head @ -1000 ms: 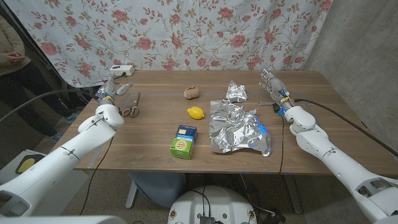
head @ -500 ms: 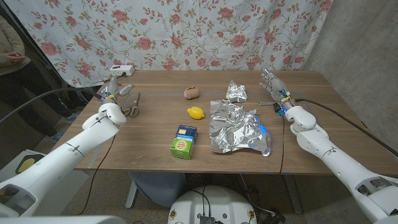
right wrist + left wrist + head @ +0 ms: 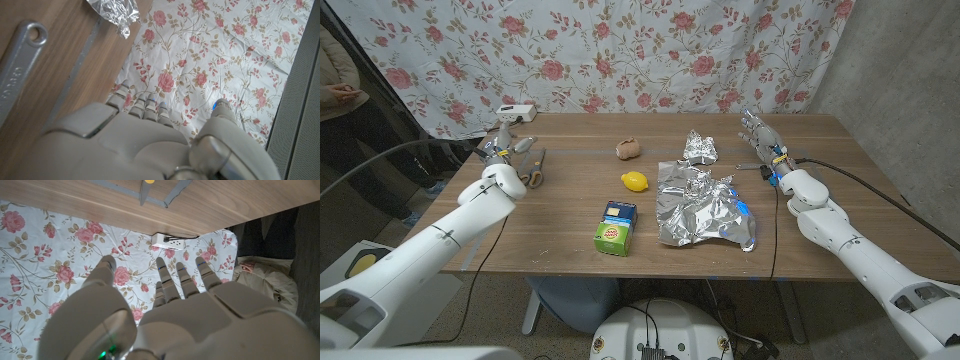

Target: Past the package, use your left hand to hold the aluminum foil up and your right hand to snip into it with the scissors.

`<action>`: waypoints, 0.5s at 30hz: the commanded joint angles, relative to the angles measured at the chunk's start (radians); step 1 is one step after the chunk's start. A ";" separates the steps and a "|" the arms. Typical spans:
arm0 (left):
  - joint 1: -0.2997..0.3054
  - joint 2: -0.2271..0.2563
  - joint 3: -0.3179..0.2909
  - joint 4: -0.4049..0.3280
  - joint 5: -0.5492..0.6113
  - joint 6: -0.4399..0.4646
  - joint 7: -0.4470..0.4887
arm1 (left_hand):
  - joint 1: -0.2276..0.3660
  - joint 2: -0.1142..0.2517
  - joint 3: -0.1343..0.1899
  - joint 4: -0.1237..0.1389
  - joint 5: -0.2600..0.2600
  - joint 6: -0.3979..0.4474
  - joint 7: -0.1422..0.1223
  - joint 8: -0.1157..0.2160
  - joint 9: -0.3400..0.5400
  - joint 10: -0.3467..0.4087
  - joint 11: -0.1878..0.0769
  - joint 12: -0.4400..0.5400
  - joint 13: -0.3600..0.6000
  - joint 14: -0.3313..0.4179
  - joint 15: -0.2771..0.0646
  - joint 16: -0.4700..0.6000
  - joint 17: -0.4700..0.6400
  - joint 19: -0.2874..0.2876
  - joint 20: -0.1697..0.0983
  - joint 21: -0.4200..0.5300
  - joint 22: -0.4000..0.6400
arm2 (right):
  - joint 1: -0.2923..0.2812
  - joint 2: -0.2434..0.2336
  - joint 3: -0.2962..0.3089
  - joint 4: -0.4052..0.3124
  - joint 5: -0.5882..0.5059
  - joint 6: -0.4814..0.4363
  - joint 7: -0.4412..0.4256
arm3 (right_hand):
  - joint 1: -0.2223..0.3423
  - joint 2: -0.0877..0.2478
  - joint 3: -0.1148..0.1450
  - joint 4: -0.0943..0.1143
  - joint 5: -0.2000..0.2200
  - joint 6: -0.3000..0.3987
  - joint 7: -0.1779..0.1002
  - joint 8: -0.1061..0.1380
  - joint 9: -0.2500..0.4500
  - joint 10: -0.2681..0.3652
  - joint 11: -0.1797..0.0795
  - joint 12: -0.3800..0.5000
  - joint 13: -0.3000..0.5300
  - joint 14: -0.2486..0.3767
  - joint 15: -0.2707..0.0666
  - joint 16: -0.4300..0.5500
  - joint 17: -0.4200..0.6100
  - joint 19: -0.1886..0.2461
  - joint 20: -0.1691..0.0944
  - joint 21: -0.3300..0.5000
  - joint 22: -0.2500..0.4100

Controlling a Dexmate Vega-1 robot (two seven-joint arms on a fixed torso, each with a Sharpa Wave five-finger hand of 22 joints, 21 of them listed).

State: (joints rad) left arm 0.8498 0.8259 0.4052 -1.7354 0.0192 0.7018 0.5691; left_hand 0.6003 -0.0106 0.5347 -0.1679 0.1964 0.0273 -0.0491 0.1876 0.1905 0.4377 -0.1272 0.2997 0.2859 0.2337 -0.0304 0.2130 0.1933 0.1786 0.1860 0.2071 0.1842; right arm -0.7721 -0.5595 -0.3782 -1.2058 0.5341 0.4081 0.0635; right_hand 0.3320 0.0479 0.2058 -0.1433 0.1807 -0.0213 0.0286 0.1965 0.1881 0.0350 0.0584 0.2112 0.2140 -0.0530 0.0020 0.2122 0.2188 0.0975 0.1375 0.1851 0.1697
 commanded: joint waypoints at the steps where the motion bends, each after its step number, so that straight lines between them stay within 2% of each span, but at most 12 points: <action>1: -0.019 -0.012 0.021 0.007 0.009 0.038 0.008 | 0.012 -0.003 -0.005 -0.002 0.002 -0.008 0.003 0.006 0.002 0.012 0.004 0.003 0.005 0.000 0.000 0.005 0.002 0.009 0.003 0.003 0.002 | 0.007 0.005 -0.002 0.013 0.003 0.003 0.005 | 0.011 -0.005 0.007 0.001 0.001 0.004 0.000 0.003 0.002 0.004 0.001 0.002 0.001 0.001 0.005 0.005 0.001 0.003 0.002 0.006 0.003; 4: -0.018 -0.013 0.022 0.008 0.009 0.037 0.012 | 0.022 -0.003 -0.005 -0.004 0.001 -0.010 0.004 0.008 0.002 0.012 0.007 0.002 0.006 0.000 -0.002 0.005 0.002 0.011 0.003 0.004 0.002 | 0.008 0.007 -0.004 0.017 0.001 0.005 0.007 | 0.011 -0.005 0.007 0.001 0.001 0.005 -0.002 0.003 0.002 0.003 -0.002 0.002 0.001 0.001 0.004 0.005 0.001 0.002 0.000 0.006 0.003; 8: -0.019 -0.012 0.024 0.007 0.008 0.042 0.009 | 0.042 -0.005 -0.006 -0.007 0.002 -0.022 0.001 0.008 0.002 0.007 -0.010 -0.003 0.009 0.000 -0.010 0.006 0.001 0.014 -0.004 0.004 0.002 | 0.008 0.008 -0.005 0.020 0.001 0.005 0.008 | 0.012 -0.005 0.007 0.001 0.001 0.004 -0.002 0.003 0.002 0.004 -0.001 0.002 0.001 0.001 0.003 0.005 0.001 0.002 0.000 0.006 0.003; 15: -0.021 -0.014 0.028 0.012 0.009 0.048 0.012 | 0.076 0.005 -0.002 -0.008 0.005 -0.045 0.012 0.006 0.001 -0.005 -0.015 -0.010 0.015 -0.010 -0.004 0.003 0.001 0.013 0.001 0.003 0.002 | 0.008 0.009 -0.007 0.021 0.001 0.005 0.007 | 0.012 -0.004 0.007 0.002 0.001 0.005 -0.002 0.004 0.002 0.004 0.000 0.002 0.001 0.001 0.004 0.006 0.001 0.001 0.002 0.006 0.003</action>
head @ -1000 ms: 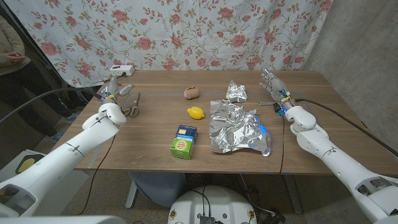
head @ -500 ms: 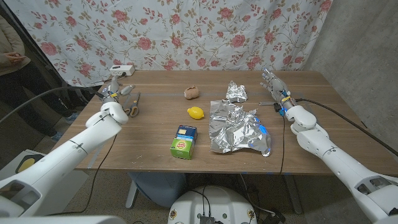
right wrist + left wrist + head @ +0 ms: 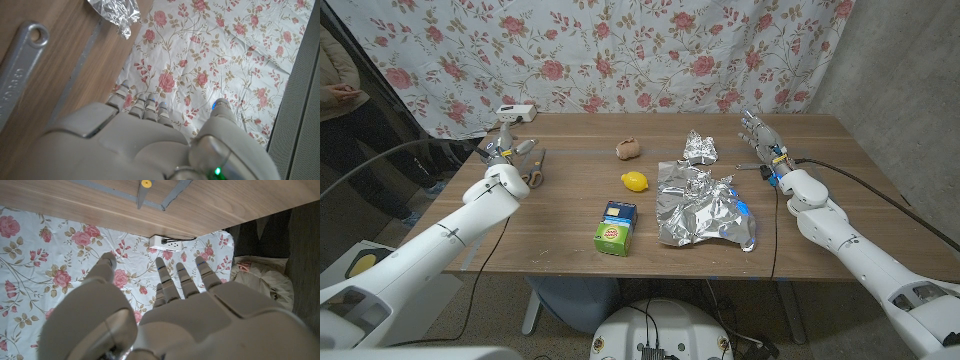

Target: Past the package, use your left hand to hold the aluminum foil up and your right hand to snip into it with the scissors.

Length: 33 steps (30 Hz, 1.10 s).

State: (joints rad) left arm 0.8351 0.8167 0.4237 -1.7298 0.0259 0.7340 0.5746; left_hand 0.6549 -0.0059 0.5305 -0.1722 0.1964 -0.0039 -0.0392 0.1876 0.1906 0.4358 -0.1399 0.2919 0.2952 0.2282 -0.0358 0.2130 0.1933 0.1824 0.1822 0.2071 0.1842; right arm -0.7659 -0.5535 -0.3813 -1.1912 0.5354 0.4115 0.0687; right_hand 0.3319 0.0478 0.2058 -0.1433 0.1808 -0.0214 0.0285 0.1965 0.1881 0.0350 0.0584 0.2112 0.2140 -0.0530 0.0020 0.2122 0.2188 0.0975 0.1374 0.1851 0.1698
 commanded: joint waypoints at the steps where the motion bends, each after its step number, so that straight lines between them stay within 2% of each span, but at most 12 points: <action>1: -0.006 -0.005 0.010 0.008 0.003 0.014 0.006 | 0.025 0.001 0.003 -0.004 0.005 -0.019 0.004 0.004 0.001 -0.004 -0.002 -0.003 0.006 -0.005 0.002 0.003 0.001 0.009 0.005 0.003 0.002 | 0.001 0.003 -0.003 0.003 0.001 -0.003 -0.001 | 0.012 -0.004 0.007 0.002 0.001 0.005 -0.001 0.003 0.002 0.004 0.000 0.002 0.001 0.001 0.004 0.006 0.001 0.001 0.002 0.006 0.003; 8: -0.009 -0.016 0.013 0.024 0.003 0.012 0.018 | 0.061 0.012 0.002 -0.001 0.005 -0.047 0.021 0.004 0.001 -0.023 0.004 -0.011 0.015 -0.015 0.010 0.001 0.002 0.010 0.013 0.002 0.002 | 0.004 0.005 -0.005 0.010 -0.001 0.004 0.004 | 0.012 -0.004 0.007 0.002 0.001 0.005 -0.003 0.003 0.002 0.004 -0.005 0.002 0.001 0.001 0.004 0.006 0.001 0.001 0.000 0.006 0.003; 9: -0.010 -0.019 0.013 0.028 0.004 0.011 0.022 | 0.065 0.008 -0.001 -0.002 0.004 -0.049 0.013 0.005 0.001 -0.024 0.001 -0.012 0.016 -0.016 0.005 0.001 0.002 0.011 0.008 0.002 0.002 | 0.004 0.005 -0.005 0.011 -0.002 0.005 0.003 | 0.012 -0.004 0.007 0.002 0.001 0.005 -0.003 0.003 0.002 0.004 -0.003 0.002 0.001 0.001 0.004 0.006 0.001 0.001 0.001 0.006 0.003; 14: -0.013 -0.031 0.009 0.039 -0.008 0.005 0.024 | 0.076 0.003 -0.015 0.004 -0.002 -0.060 0.020 0.009 0.001 -0.054 0.011 -0.026 0.021 -0.027 0.008 -0.001 0.003 0.013 0.006 0.002 0.002 | 0.006 0.006 -0.007 0.017 -0.001 0.004 0.006 | 0.012 -0.004 0.007 0.002 0.001 0.005 -0.002 0.003 0.002 0.005 -0.002 0.002 0.001 0.001 0.004 0.006 0.001 0.001 0.001 0.006 0.003; 24: -0.036 -0.051 0.022 0.055 -0.015 0.043 0.024 | 0.084 -0.002 -0.025 0.005 -0.003 -0.058 0.021 0.013 0.000 -0.037 0.009 -0.019 0.025 -0.020 0.001 0.003 0.003 0.014 -0.003 0.002 0.002 | 0.018 0.016 -0.010 0.045 0.002 0.012 0.017 | 0.013 -0.003 0.007 0.003 0.001 0.005 -0.001 0.003 0.002 0.004 -0.001 0.002 0.001 0.001 0.005 0.006 0.001 0.001 0.001 0.006 0.003; 26: -0.041 -0.050 0.026 0.057 -0.017 0.045 0.019 | 0.087 0.002 -0.026 0.007 -0.002 -0.062 0.027 0.012 0.000 -0.037 0.016 -0.019 0.026 -0.021 0.005 0.002 0.003 0.013 0.002 0.002 0.002 | 0.021 0.018 -0.011 0.052 0.002 0.015 0.020 | 0.013 -0.003 0.007 0.003 0.001 0.005 -0.003 0.003 0.002 0.004 -0.001 0.002 0.001 0.001 0.004 0.006 0.001 0.001 0.000 0.006 0.003; 33: -0.053 -0.053 0.036 0.067 -0.018 0.055 0.016 | 0.093 0.011 -0.029 0.011 -0.001 -0.070 0.035 0.011 0.000 -0.035 0.011 -0.018 0.032 -0.023 0.011 0.003 0.004 0.012 0.007 0.001 0.002 | 0.029 0.023 -0.012 0.066 0.003 0.018 0.025 | 0.013 -0.003 0.007 0.003 0.001 0.005 -0.001 0.003 0.002 0.003 -0.001 0.001 0.001 0.001 0.005 0.006 0.001 0.002 0.003 0.006 0.003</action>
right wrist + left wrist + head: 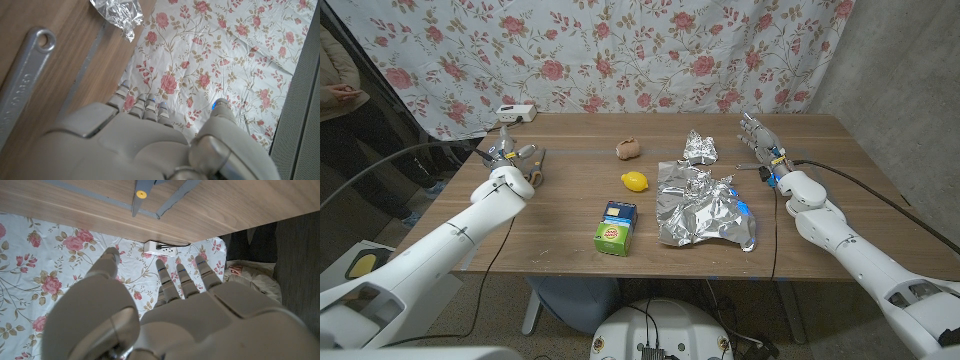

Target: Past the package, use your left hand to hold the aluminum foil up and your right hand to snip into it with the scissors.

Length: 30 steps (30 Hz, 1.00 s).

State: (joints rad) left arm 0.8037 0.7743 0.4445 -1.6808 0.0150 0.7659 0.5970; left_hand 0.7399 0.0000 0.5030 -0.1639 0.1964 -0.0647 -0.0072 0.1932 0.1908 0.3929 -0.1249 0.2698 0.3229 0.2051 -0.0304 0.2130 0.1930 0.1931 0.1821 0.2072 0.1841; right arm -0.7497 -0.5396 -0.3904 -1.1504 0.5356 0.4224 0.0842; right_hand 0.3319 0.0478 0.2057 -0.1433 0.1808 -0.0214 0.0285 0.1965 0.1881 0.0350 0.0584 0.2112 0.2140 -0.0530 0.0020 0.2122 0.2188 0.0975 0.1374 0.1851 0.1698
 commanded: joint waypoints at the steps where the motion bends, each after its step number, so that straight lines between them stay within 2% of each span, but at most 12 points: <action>1: -0.023 -0.012 0.015 0.020 -0.009 0.024 -0.006 | 0.009 0.005 -0.003 0.003 -0.001 -0.008 -0.001 0.007 0.000 0.011 -0.004 0.005 0.005 0.002 0.002 0.003 0.004 0.002 0.004 0.001 0.002 | 0.013 0.009 -0.003 0.026 0.004 0.008 0.010 | 0.013 -0.003 0.007 0.003 0.001 0.005 -0.001 0.002 0.002 0.003 -0.001 0.001 0.001 0.001 0.005 0.007 0.001 0.002 0.003 0.006 0.003; 18: -0.050 -0.026 0.037 0.043 -0.012 0.048 -0.006 | 0.026 0.014 -0.016 0.003 0.000 -0.009 0.009 0.011 -0.001 0.017 -0.004 0.006 0.018 -0.005 0.012 0.003 0.004 0.001 0.009 0.001 0.003 | 0.017 0.010 -0.005 0.032 0.001 0.010 0.011 | 0.014 -0.003 0.007 0.003 0.001 0.005 -0.002 0.002 0.002 0.005 -0.001 0.002 0.001 0.000 0.005 0.006 0.001 0.002 0.002 0.006 0.003; 21: -0.052 -0.028 0.038 0.046 -0.016 0.049 -0.009 | 0.037 0.018 -0.015 0.000 0.003 -0.008 0.006 0.012 -0.001 0.018 -0.012 0.006 0.021 -0.005 0.011 0.003 0.004 0.002 0.006 0.001 0.003 | 0.016 0.011 -0.005 0.032 0.004 0.007 0.010 | 0.014 -0.003 0.007 0.003 0.001 0.005 -0.003 0.002 0.002 0.005 -0.002 0.002 0.001 0.000 0.004 0.006 0.001 0.002 0.001 0.006 0.003; 24: -0.053 -0.030 0.043 0.054 -0.012 0.040 -0.003 | 0.049 0.026 -0.014 -0.002 0.007 -0.010 0.010 0.012 -0.001 0.015 -0.004 0.004 0.024 -0.007 0.015 0.003 0.004 0.001 0.010 0.001 0.003 | 0.015 0.010 -0.005 0.031 0.003 0.007 0.009 | 0.014 -0.003 0.007 0.003 0.001 0.005 -0.002 0.002 0.002 0.005 -0.001 0.002 0.001 0.001 0.004 0.007 0.001 0.002 0.002 0.006 0.003; 28: -0.052 -0.036 0.042 0.060 -0.013 0.036 0.006 | 0.067 0.033 -0.012 -0.005 0.016 -0.005 -0.002 0.014 -0.001 0.023 -0.015 0.006 0.028 -0.003 0.004 0.005 0.003 0.004 -0.001 0.002 0.002 | 0.014 0.009 -0.004 0.029 0.003 0.006 0.006 | 0.014 -0.003 0.007 0.003 0.001 0.005 -0.002 0.002 0.002 0.004 -0.001 0.001 0.001 0.001 0.005 0.007 0.001 0.002 0.002 0.007 0.003; 30: -0.053 -0.042 0.039 0.063 -0.015 0.039 0.014 | 0.067 0.038 -0.015 0.000 0.019 -0.009 0.010 0.012 -0.001 0.016 -0.002 0.003 0.031 -0.007 0.015 0.004 0.004 0.001 0.009 0.001 0.003 | 0.012 0.008 -0.003 0.027 0.004 0.004 0.005 | 0.014 -0.003 0.007 0.003 0.001 0.006 -0.002 0.002 0.002 0.004 -0.002 0.001 0.001 0.001 0.004 0.007 0.001 0.002 0.002 0.007 0.003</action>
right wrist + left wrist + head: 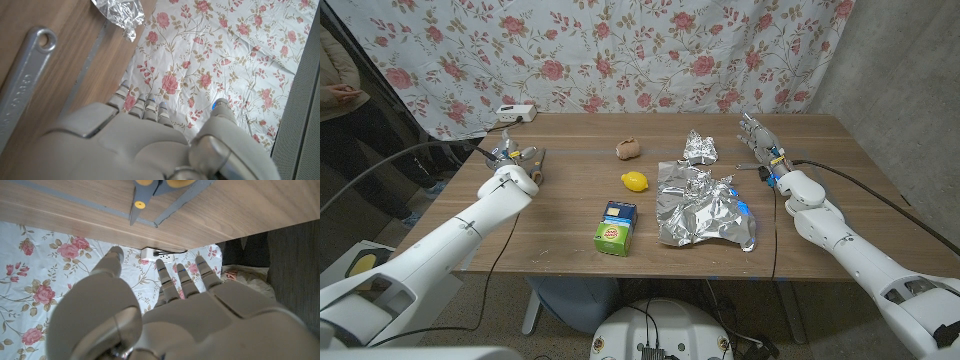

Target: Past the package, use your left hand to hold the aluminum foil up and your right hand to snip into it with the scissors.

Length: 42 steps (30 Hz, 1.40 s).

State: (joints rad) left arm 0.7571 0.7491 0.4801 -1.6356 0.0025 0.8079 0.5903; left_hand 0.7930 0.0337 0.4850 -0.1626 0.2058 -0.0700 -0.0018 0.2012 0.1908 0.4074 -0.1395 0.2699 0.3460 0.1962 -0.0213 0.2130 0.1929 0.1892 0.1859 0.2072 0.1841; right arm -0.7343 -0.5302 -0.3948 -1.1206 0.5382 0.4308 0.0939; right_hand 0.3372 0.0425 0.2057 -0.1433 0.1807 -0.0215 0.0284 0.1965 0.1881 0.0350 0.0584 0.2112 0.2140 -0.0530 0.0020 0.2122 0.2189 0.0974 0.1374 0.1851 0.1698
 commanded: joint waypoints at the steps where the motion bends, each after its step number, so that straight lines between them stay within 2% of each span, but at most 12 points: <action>1: -0.006 -0.018 0.002 0.019 -0.003 -0.001 0.022 | 0.012 0.005 0.002 0.000 0.010 -0.004 0.005 0.004 -0.001 0.002 0.012 0.003 0.008 0.001 0.008 0.004 0.004 0.006 0.007 0.001 0.003 | -0.004 -0.003 0.001 -0.004 0.000 -0.005 -0.005 | 0.009 0.002 0.007 0.003 0.001 0.006 -0.002 0.002 0.002 0.005 -0.003 0.002 0.001 0.000 0.004 0.007 0.001 0.002 0.001 0.006 0.003; 5: -0.007 -0.020 0.002 0.021 -0.006 -0.001 0.025 | 0.003 -0.002 -0.007 0.004 0.007 0.002 0.010 0.006 -0.001 0.008 0.010 0.005 0.010 0.003 0.004 0.005 0.005 0.007 0.006 0.002 0.003 | -0.006 -0.005 0.001 -0.009 0.001 -0.008 -0.007 | 0.009 0.002 0.007 0.004 0.001 0.006 -0.002 0.002 0.002 0.005 0.000 0.002 0.001 0.000 0.004 0.007 0.001 0.002 0.002 0.006 0.003; 6: -0.006 -0.019 0.003 0.023 -0.005 -0.009 0.026 | -0.021 -0.022 -0.026 0.013 0.000 0.006 0.004 0.006 -0.001 0.013 0.006 0.006 0.012 0.006 -0.001 0.007 0.005 0.009 0.002 0.002 0.003 | -0.006 -0.005 0.001 -0.009 0.000 -0.006 -0.005 | 0.009 0.002 0.007 0.004 0.001 0.006 -0.002 0.002 0.002 0.005 0.000 0.002 0.001 0.001 0.005 0.007 0.001 0.002 0.002 0.006 0.003; 10: -0.006 -0.025 0.001 0.027 -0.006 -0.010 0.034 | -0.041 -0.039 -0.044 0.017 -0.006 0.017 -0.002 0.009 -0.001 0.033 0.004 0.012 0.015 0.017 -0.009 0.011 0.006 0.011 -0.004 0.003 0.003 | -0.009 -0.007 0.002 -0.015 0.001 -0.012 -0.008 | 0.009 0.002 0.007 0.004 0.001 0.006 -0.002 0.002 0.002 0.006 0.000 0.002 0.001 0.001 0.004 0.007 0.001 0.002 0.001 0.006 0.003; 11: -0.008 -0.025 0.004 0.026 -0.006 -0.004 0.032 | -0.033 -0.031 -0.040 0.014 -0.004 0.015 0.008 0.008 -0.001 0.028 0.011 0.010 0.017 0.016 -0.003 0.011 0.006 0.009 0.003 0.002 0.003 | -0.008 -0.008 0.001 -0.014 -0.001 -0.011 -0.009 | 0.009 0.002 0.007 0.004 0.001 0.006 -0.002 0.002 0.002 0.006 0.000 0.002 0.001 0.001 0.005 0.007 0.001 0.002 0.002 0.006 0.003; 19: -0.019 -0.046 -0.001 0.034 -0.014 0.029 0.045 | -0.010 -0.007 -0.032 0.007 0.005 0.014 0.019 0.007 -0.001 0.045 0.006 0.015 0.024 0.025 -0.003 0.015 0.005 0.013 0.007 0.004 0.003 | -0.009 -0.009 0.003 -0.015 0.001 -0.011 -0.008 | 0.009 0.002 0.007 0.004 0.001 0.005 -0.003 0.002 0.002 0.004 -0.001 0.001 0.001 0.001 0.004 0.007 0.001 0.001 0.000 0.006 0.003; 27: -0.029 -0.057 -0.003 0.042 -0.031 0.050 0.042 | -0.010 -0.005 -0.034 0.007 0.006 0.009 0.025 0.004 -0.001 0.045 0.010 0.015 0.027 0.023 -0.001 0.015 0.005 0.013 0.006 0.003 0.003 | -0.004 -0.002 0.000 0.000 0.003 -0.010 -0.002 | 0.009 0.002 0.006 0.004 0.001 0.006 -0.002 0.002 0.002 0.004 -0.002 0.001 0.001 0.001 0.005 0.007 0.001 0.002 0.001 0.007 0.003; 42: -0.038 -0.055 -0.004 0.069 -0.061 0.024 0.030 | -0.012 -0.005 -0.040 0.009 0.006 0.000 0.029 0.001 -0.001 0.039 0.008 0.011 0.033 0.009 0.006 0.010 0.005 0.005 0.007 0.000 0.003 | 0.005 0.004 -0.002 0.022 0.004 -0.003 0.004 | 0.009 0.002 0.006 0.005 0.002 0.005 -0.003 0.002 0.002 0.003 -0.004 0.001 0.001 0.001 0.004 0.007 0.001 0.002 0.001 0.006 0.003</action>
State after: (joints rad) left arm 0.7258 0.6935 0.4754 -1.5826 -0.0407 0.8467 0.6293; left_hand 0.7789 0.0215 0.4467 -0.1546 0.2080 -0.0645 0.0251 0.2012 0.1856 0.4450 -0.1304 0.2778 0.3737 0.2071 -0.0212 0.2219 0.1929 0.1967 0.1893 0.2072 0.1840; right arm -0.7372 -0.5308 -0.3942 -1.1125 0.5420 0.4208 0.0932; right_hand 0.3372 0.0425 0.2057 -0.1433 0.1807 -0.0215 0.0284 0.1965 0.1881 0.0350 0.0584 0.2112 0.2140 -0.0530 0.0020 0.2122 0.2189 0.0974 0.1374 0.1851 0.1697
